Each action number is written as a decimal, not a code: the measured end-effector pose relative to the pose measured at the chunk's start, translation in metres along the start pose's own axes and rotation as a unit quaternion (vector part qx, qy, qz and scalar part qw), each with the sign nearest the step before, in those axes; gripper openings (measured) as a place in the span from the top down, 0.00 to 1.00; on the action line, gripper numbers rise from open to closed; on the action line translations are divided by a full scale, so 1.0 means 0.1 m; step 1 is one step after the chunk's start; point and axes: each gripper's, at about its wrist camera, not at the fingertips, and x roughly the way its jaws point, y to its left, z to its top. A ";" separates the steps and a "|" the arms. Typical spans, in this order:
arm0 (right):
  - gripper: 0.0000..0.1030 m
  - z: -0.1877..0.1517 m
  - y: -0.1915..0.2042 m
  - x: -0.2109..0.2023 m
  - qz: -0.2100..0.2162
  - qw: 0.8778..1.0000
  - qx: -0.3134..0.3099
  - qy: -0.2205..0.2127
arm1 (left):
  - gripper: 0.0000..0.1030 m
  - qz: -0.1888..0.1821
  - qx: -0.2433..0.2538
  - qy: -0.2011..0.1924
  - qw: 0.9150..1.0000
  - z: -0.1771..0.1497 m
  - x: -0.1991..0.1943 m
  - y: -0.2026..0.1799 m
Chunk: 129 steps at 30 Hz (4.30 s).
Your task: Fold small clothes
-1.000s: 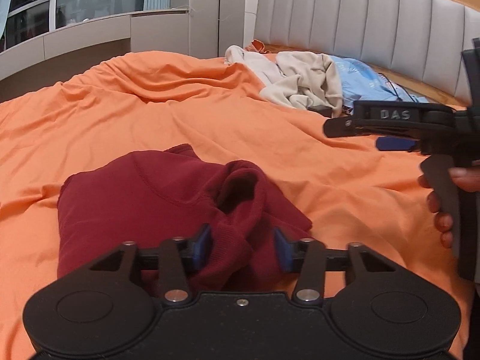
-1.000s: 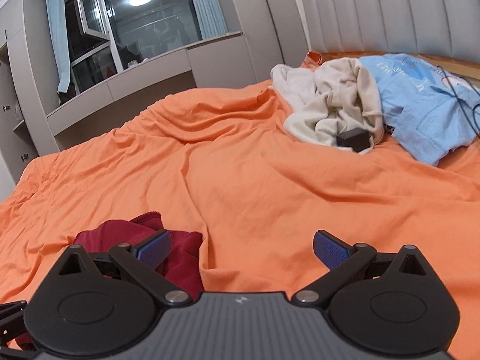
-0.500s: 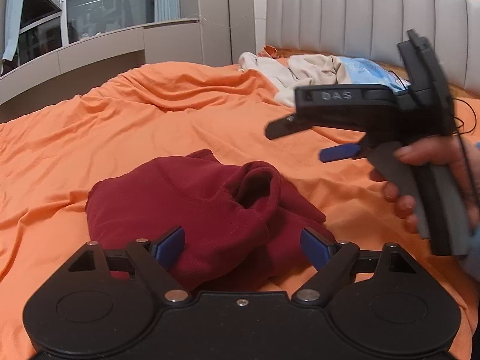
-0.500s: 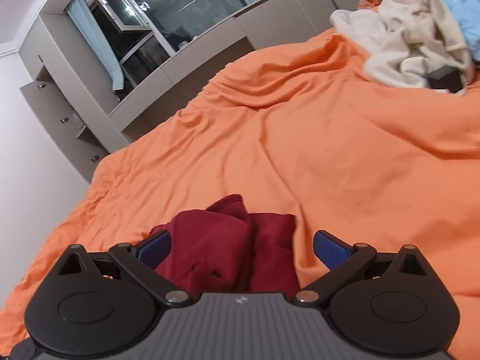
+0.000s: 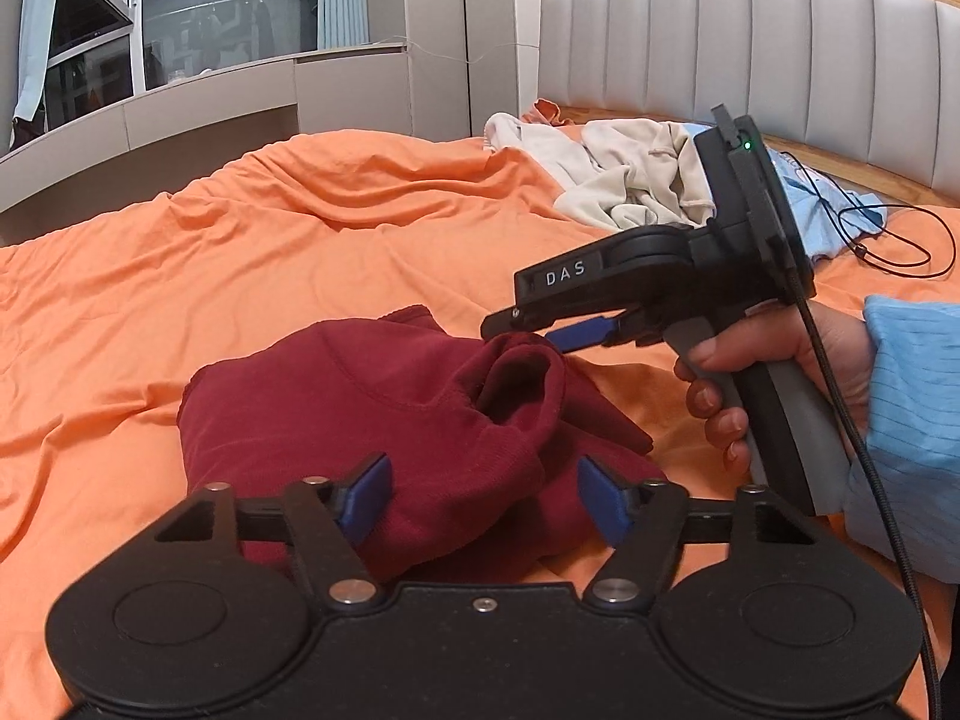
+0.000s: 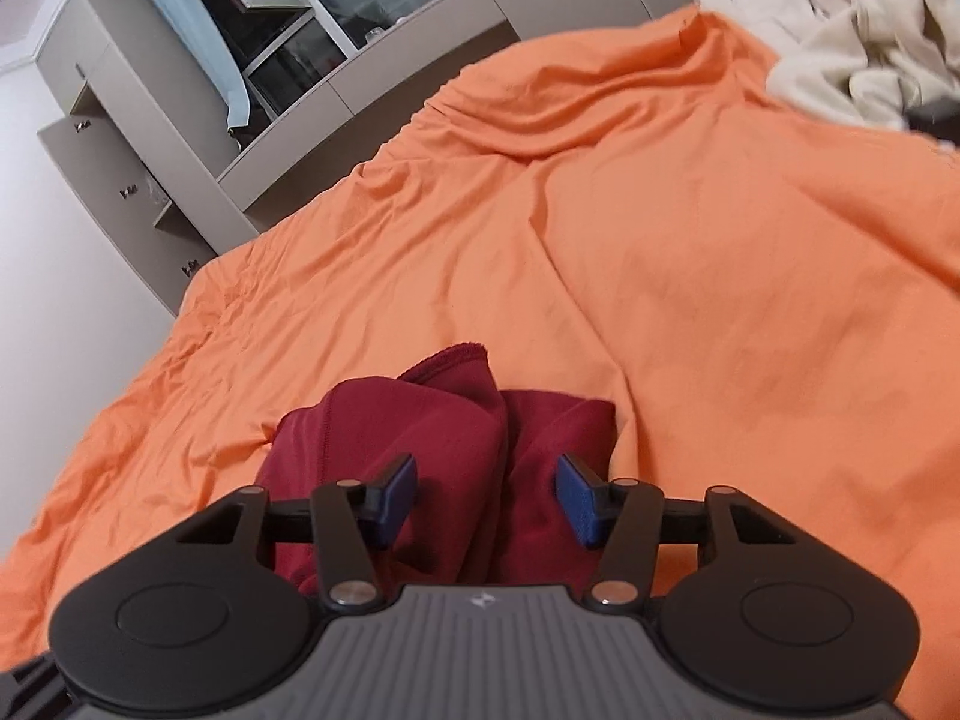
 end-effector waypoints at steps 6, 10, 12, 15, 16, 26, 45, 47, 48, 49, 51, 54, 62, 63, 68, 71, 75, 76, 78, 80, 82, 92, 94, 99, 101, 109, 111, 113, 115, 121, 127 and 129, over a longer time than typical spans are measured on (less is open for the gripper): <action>0.53 0.00 0.02 -0.02 0.002 1.000 -0.001 -0.003 | 0.53 -0.002 -0.007 0.005 1.000 0.00 0.01 0.02; 0.52 0.04 0.13 -0.15 -0.007 0.999 -0.039 -0.037 | 0.54 -0.004 -0.010 0.005 1.000 0.01 0.02 0.04; 0.52 0.04 0.13 -0.14 0.001 0.999 -0.040 -0.031 | 0.55 -0.004 -0.010 0.006 1.000 0.00 0.03 0.04; 0.53 0.01 0.10 -0.04 0.001 1.000 -0.028 0.000 | 0.55 -0.004 -0.007 0.008 1.000 0.00 0.04 0.03; 0.53 -0.01 0.08 0.00 0.005 1.000 -0.021 0.008 | 0.55 -0.004 -0.007 0.008 1.000 0.00 0.05 0.03; 0.92 -0.07 0.15 0.03 0.015 0.999 -0.030 0.020 | 0.80 0.001 -0.011 0.006 1.000 0.00 0.09 0.03; 0.93 0.07 -0.07 -0.37 -0.044 0.999 0.007 -0.031 | 0.86 -0.031 -0.008 -0.001 0.999 0.08 0.23 -0.33; 0.92 0.04 -0.07 -0.33 -0.053 0.998 0.004 -0.023 | 0.86 -0.030 -0.011 0.007 0.999 0.05 0.27 -0.35; 0.90 0.03 -0.06 -0.31 -0.057 0.998 0.003 -0.019 | 0.85 -0.029 -0.010 0.008 0.999 0.04 0.28 -0.35; 0.87 0.02 -0.06 -0.31 -0.061 0.998 0.002 -0.016 | 0.85 -0.029 -0.010 0.010 0.999 0.03 0.29 -0.36; 0.79 -0.01 -0.06 -0.33 -0.066 0.998 0.005 -0.013 | 0.82 -0.032 -0.015 0.013 0.999 0.04 0.29 -0.34; 0.60 -0.03 -0.08 -0.37 -0.075 0.997 0.007 -0.013 | 0.77 -0.042 -0.039 0.019 0.998 0.04 0.29 -0.29; 0.30 -0.13 -0.08 -0.43 -0.115 0.993 -0.006 -0.006 | 0.32 -0.065 -0.085 0.021 0.994 0.08 0.15 -0.24; 0.28 -0.15 -0.08 -0.44 -0.120 0.993 -0.007 -0.003 | 0.28 -0.067 -0.088 0.018 0.994 0.09 0.11 -0.22; 0.15 -0.27 -0.06 -0.52 -0.142 0.990 -0.015 0.004 | 0.07 -0.047 -0.106 0.001 0.993 0.12 -0.09 -0.10; 0.11 -0.35 -0.01 -0.55 -0.156 0.987 -0.026 0.007 | 0.02 -0.016 -0.117 0.005 0.993 0.12 -0.16 0.01; 0.07 -0.45 0.06 -0.57 -0.182 0.982 -0.047 0.009 | 0.01 0.021 -0.142 0.017 0.990 0.08 -0.23 0.20; 0.06 -0.47 0.08 -0.57 -0.189 0.980 -0.054 0.010 | 0.01 0.026 -0.150 0.020 0.988 0.07 -0.24 0.25; 0.04 -0.52 0.12 -0.58 -0.201 0.977 -0.067 0.010 | 0.01 0.035 -0.167 0.024 0.985 0.02 -0.28 0.34; 0.03 -0.58 0.17 -0.58 -0.212 0.974 -0.080 0.012 | 0.01 0.042 -0.179 0.027 0.983 -0.02 -0.31 0.43; 0.02 -0.64 0.23 -0.62 -0.222 0.971 -0.089 0.002 | 0.01 0.049 -0.186 0.032 0.981 -0.07 -0.34 0.50; 0.00 -0.92 0.39 -0.96 -0.229 0.969 -0.083 -0.046 | 0.01 0.072 -0.201 0.044 0.976 -0.22 -0.47 0.74; 0.00 -0.96 0.42 -1.04 -0.222 0.970 -0.081 -0.065 | 0.01 0.073 -0.203 0.044 0.975 -0.24 -0.50 0.77; 0.00 -1.02 0.50 -1.17 -0.189 0.973 -0.086 -0.098 | 0.01 0.079 -0.206 0.043 0.974 -0.26 -0.52 0.85; 0.00 -1.04 0.54 -1.19 -0.174 0.974 -0.095 -0.105 | 0.01 0.081 -0.208 0.044 0.974 -0.27 -0.52 0.89; 0.00 -1.07 0.67 -1.20 -0.144 0.973 -0.129 -0.129 | 0.01 0.089 -0.211 0.054 0.972 -0.29 -0.46 0.99; 0.00 -1.08 0.68 -1.19 -0.145 0.972 -0.135 -0.126 | 0.01 0.089 -0.211 0.056 0.972 -0.29 -0.45 1.01; 0.00 -1.08 0.68 -1.16 -0.149 0.972 -0.137 -0.121 | 0.01 0.089 -0.211 0.058 0.972 -0.30 -0.43 1.02; 0.00 -1.09 0.67 -1.12 -0.158 0.972 -0.137 -0.109 | 0.01 0.087 -0.211 0.058 0.972 -0.31 -0.42 1.03; 0.00 -1.13 0.62 -1.04 -0.166 0.974 -0.130 -0.082 | 0.01 0.082 -0.207 0.065 0.973 -0.35 -0.36 1.02; 0.00 -1.05 0.57 -1.21 -0.132 0.979 -0.101 -0.120 | 0.01 0.070 -0.213 0.054 0.973 -0.35 -0.38 1.05; 0.00 -0.96 0.51 -1.24 -0.120 0.981 -0.081 -0.128 | 0.01 0.064 -0.218 0.039 0.973 -0.32 -0.41 1.09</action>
